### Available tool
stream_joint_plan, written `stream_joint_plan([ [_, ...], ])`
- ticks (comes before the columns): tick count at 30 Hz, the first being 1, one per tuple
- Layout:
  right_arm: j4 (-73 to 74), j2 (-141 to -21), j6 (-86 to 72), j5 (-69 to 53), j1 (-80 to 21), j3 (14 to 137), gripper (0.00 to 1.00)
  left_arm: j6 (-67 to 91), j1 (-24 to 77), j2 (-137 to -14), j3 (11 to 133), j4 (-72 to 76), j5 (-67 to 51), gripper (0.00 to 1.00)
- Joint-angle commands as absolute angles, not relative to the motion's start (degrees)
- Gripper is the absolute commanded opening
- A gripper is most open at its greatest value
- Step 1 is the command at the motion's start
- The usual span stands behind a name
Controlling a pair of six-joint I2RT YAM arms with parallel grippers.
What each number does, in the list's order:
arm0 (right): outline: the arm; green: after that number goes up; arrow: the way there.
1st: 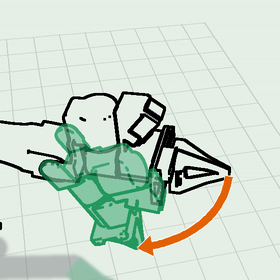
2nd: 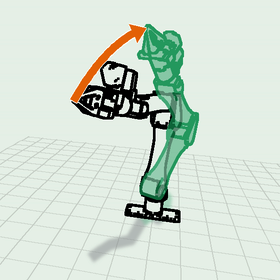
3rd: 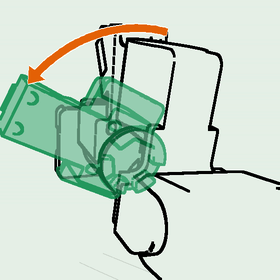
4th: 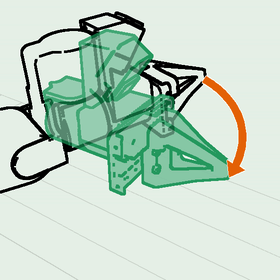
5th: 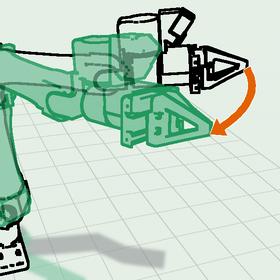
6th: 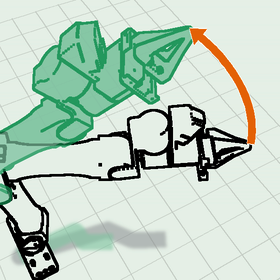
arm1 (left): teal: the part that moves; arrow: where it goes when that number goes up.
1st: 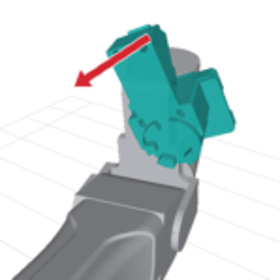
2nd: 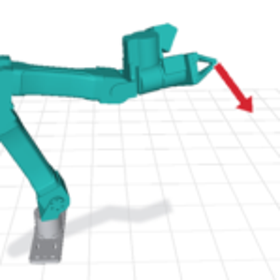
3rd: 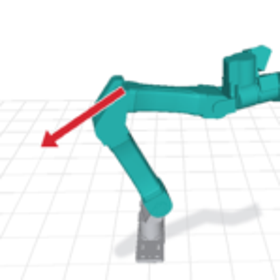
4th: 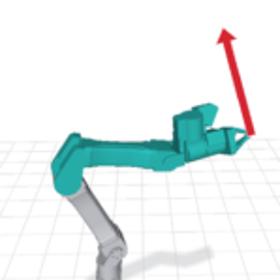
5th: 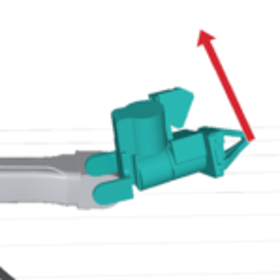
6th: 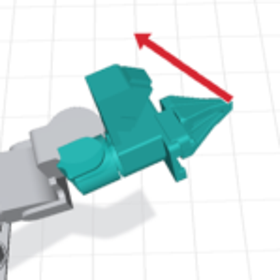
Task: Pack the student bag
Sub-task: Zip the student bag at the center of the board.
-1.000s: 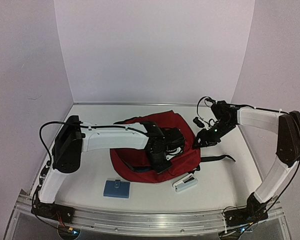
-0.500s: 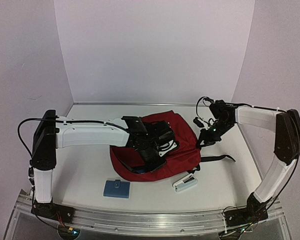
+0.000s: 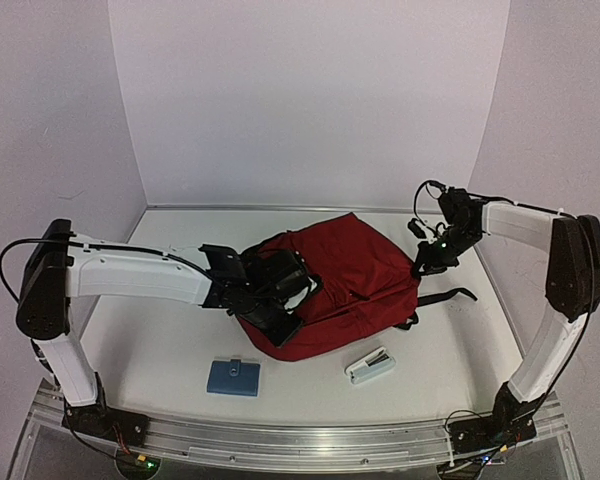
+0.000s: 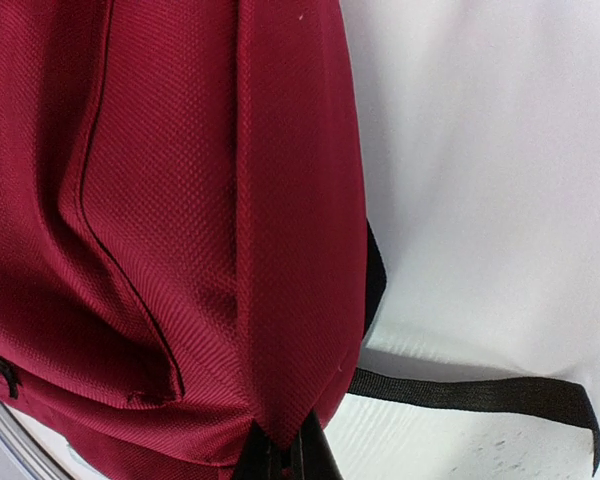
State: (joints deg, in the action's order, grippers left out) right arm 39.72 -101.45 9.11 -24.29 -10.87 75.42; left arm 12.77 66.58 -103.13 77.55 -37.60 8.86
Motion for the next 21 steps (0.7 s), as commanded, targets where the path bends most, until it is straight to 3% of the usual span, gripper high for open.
stream_joint_plan([
  [1, 37.0, -99.1, 12.1, -14.9, -8.6, 78.0, 0.00, 20.5, 63.2, -94.9, 72.4, -30.0, 11.7, 0.00],
  [4, 37.0, -97.4, 12.8, -17.9, -8.6, 78.8, 0.01, 20.8, 63.1, -93.3, 72.5, -26.9, 10.7, 0.00],
  [5, 37.3, -96.7, 13.2, -20.6, -8.6, 79.1, 0.05, 21.0, 63.2, -93.2, 72.7, -26.0, 10.3, 0.00],
  [9, 38.8, -92.1, 16.1, -27.7, -9.9, 78.6, 0.58, 22.8, 63.1, -93.8, 73.0, -20.8, 7.6, 0.00],
  [11, 38.8, -89.6, 17.7, -29.7, -11.6, 78.1, 0.68, 24.2, 63.0, -94.4, 73.0, -18.5, 6.5, 0.00],
  [21, 34.8, -86.9, 20.6, -36.8, -29.1, 74.5, 0.71, 33.1, 62.7, -93.8, 68.8, -13.2, 4.6, 0.00],
])
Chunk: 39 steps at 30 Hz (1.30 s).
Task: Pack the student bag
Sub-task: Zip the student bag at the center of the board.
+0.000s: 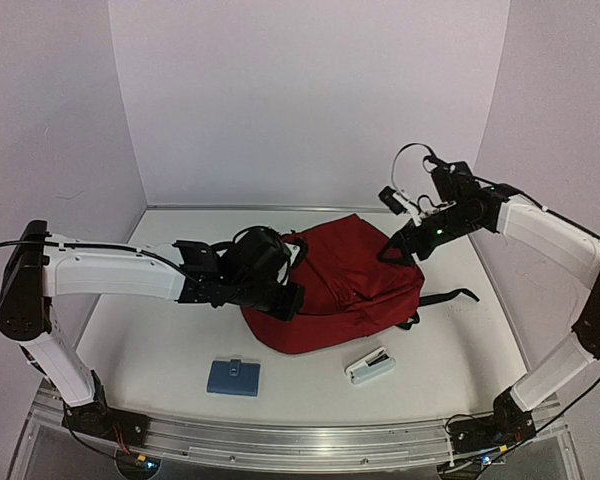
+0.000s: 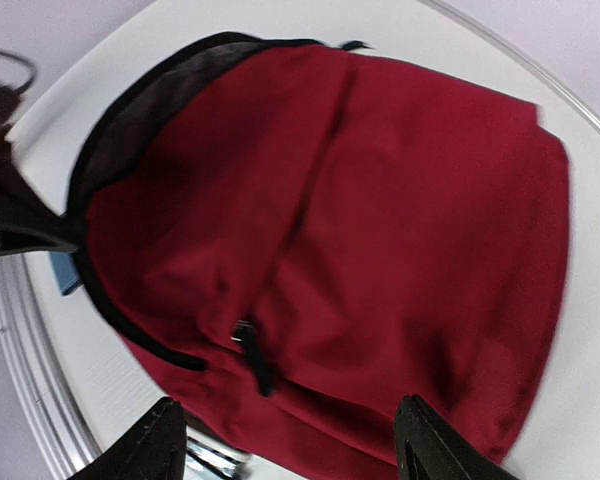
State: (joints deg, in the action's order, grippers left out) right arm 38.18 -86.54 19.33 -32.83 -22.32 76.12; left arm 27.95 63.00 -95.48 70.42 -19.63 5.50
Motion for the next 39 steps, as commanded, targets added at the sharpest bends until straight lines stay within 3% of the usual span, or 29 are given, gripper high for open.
stream_joint_plan([
  [1, 33.4, -87.5, 20.2, -37.0, -30.8, 74.1, 0.71, 33.8, 62.7, -93.7, 68.3, -13.0, 4.7, 0.00],
  [11, 28.8, -96.4, 21.8, -32.7, -43.5, 72.1, 0.71, 40.2, 61.4, -91.4, 63.3, -10.7, 6.7, 0.00],
  [17, 28.4, -98.1, 23.1, -32.5, -45.0, 70.6, 0.58, 42.3, 59.5, -90.0, 60.7, -9.5, 5.6, 0.00],
  [20, 27.3, -98.5, 23.1, -31.5, -45.8, 68.4, 0.42, 42.7, 58.7, -89.4, 59.8, -8.7, 4.9, 0.00],
  [23, 26.4, -98.8, 23.4, -29.1, -45.9, 66.6, 0.12, 42.6, 58.1, -89.0, 59.5, -9.3, 4.9, 0.00],
  [25, 26.5, -97.8, 23.7, -26.0, -45.9, 66.0, 0.00, 42.8, 57.8, -88.4, 59.3, -10.8, 5.8, 0.00],
  [32, 27.4, -88.1, 29.0, -14.7, -44.8, 59.3, 0.00, 45.8, 54.1, -81.6, 54.4, -16.9, 13.3, 0.00],
  [39, 28.3, -81.8, 36.1, -10.0, -36.4, 52.5, 0.00, 44.7, 51.1, -74.7, 50.5, -18.8, 16.2, 0.00],
])
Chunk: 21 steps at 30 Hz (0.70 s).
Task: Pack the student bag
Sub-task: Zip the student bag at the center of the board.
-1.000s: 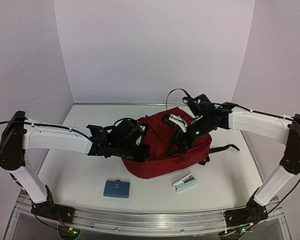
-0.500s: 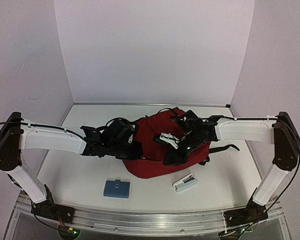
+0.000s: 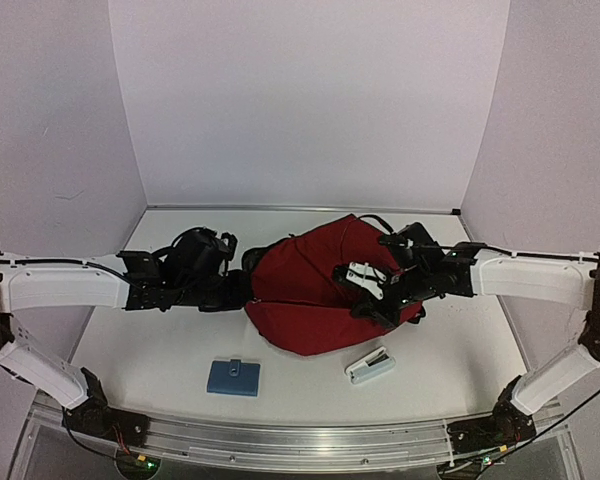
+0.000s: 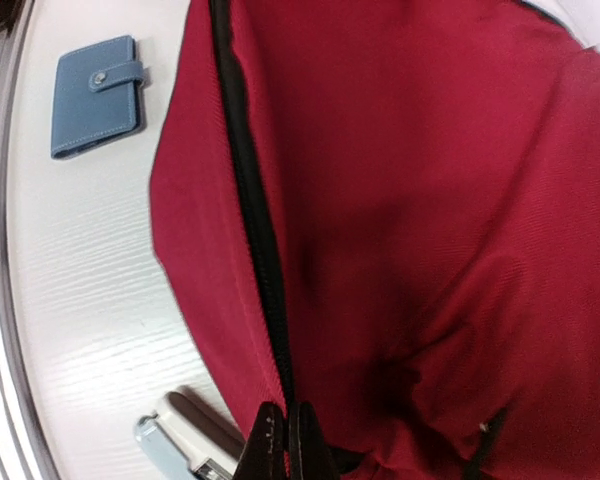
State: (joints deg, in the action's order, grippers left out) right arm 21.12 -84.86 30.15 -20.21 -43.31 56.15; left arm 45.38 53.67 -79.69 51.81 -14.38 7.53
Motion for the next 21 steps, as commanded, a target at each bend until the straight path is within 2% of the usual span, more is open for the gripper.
stream_joint_plan([
  [1, 28.3, -81.6, 37.6, -10.0, -34.4, 52.5, 0.00, 44.3, 51.1, -74.3, 50.5, -18.8, 16.0, 0.00],
  [4, 28.2, -82.1, 41.5, -9.4, -29.3, 53.9, 0.00, 42.6, 51.1, -74.6, 50.2, -15.8, 12.0, 0.00],
  [7, 28.5, -84.1, 42.4, -9.2, -28.4, 56.8, 0.02, 41.1, 51.1, -77.3, 49.8, -8.9, 4.2, 0.00],
  [9, 31.9, -84.6, 41.0, -14.4, -28.5, 60.2, 0.22, 40.7, 51.3, -79.9, 50.2, -4.1, -0.8, 0.00],
  [10, 33.9, -84.6, 39.5, -17.5, -28.8, 62.4, 0.41, 40.8, 51.3, -81.6, 50.6, -2.5, -2.7, 0.00],
  [12, 36.6, -84.3, 35.9, -23.2, -31.0, 65.3, 0.61, 41.2, 51.4, -84.3, 51.5, 1.4, -5.8, 0.00],
  [14, 36.4, -83.5, 33.3, -25.2, -35.0, 66.5, 0.63, 41.7, 51.5, -86.8, 52.7, 3.7, -8.2, 0.00],
  [21, 28.8, -89.1, 23.8, -28.1, -44.4, 70.7, 0.63, 43.7, 51.7, -90.3, 54.0, 7.7, -10.7, 0.00],
])
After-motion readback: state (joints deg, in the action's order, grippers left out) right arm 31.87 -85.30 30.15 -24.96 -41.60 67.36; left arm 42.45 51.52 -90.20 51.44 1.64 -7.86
